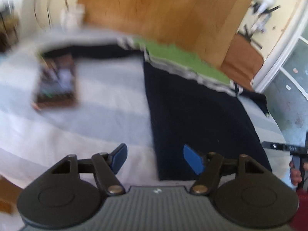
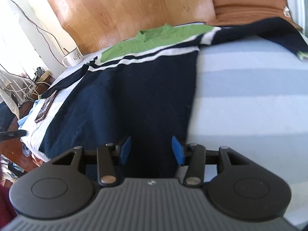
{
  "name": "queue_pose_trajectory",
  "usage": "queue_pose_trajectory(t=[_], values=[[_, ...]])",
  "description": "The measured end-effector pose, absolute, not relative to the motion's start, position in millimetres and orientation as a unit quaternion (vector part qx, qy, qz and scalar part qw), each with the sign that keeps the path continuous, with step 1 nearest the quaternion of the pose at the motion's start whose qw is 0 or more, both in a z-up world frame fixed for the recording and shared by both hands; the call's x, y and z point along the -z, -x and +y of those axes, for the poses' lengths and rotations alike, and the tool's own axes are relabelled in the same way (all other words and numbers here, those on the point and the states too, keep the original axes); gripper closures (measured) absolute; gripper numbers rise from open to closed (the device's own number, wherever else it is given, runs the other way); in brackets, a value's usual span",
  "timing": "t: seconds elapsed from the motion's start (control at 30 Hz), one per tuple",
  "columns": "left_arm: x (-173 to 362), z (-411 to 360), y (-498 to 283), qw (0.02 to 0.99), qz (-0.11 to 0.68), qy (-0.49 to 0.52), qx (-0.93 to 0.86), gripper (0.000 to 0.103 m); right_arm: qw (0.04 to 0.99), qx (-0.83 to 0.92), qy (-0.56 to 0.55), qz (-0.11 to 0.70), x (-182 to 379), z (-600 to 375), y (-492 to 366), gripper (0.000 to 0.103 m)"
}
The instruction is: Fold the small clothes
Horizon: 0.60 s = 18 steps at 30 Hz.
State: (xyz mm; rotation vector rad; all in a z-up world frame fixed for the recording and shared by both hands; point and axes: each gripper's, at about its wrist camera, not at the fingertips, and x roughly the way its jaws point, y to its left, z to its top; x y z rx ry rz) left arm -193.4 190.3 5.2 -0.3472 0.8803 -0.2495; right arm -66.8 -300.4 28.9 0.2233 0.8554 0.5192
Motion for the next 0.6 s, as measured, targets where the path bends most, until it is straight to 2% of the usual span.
queue_pose_trajectory(t=[0.07,0.1,0.13,0.17,0.2,0.5,0.57,0.6], values=[[10.6,185.5,175.7,0.86,0.452,0.194,0.136,0.034,0.87,-0.245,-0.114,0.412,-25.1,-307.1,74.5,0.046],[10.5,183.4,174.6,0.864,0.445,0.191,0.137,0.029,0.869,-0.246,-0.117,0.414,-23.0,-310.2,77.7,0.046],[9.0,177.7,172.0,0.864,0.448,0.183,0.142,0.044,0.867,-0.248,-0.121,0.416,-20.5,-311.9,80.3,0.046],[9.2,171.8,170.2,0.861,0.454,0.175,0.146,0.063,0.865,-0.25,-0.125,0.416,-18.5,-311.6,81.9,0.046],[9.8,168.1,166.8,0.857,0.466,0.167,0.145,0.093,0.866,-0.255,-0.126,0.41,-17.5,-311.5,83.1,0.046],[-12.4,193.0,189.9,0.871,0.461,0.152,0.075,0.093,0.855,-0.294,-0.128,0.408,-15.2,-309.6,67.3,0.046],[-5.8,182.9,187.4,0.864,0.476,0.143,0.078,0.086,0.855,-0.291,-0.131,0.408,-16.2,-310.7,61.3,0.046],[-3.9,179.4,185.8,0.862,0.482,0.134,0.085,0.073,0.857,-0.285,-0.131,0.408,-18.0,-310.5,58.0,0.046]])
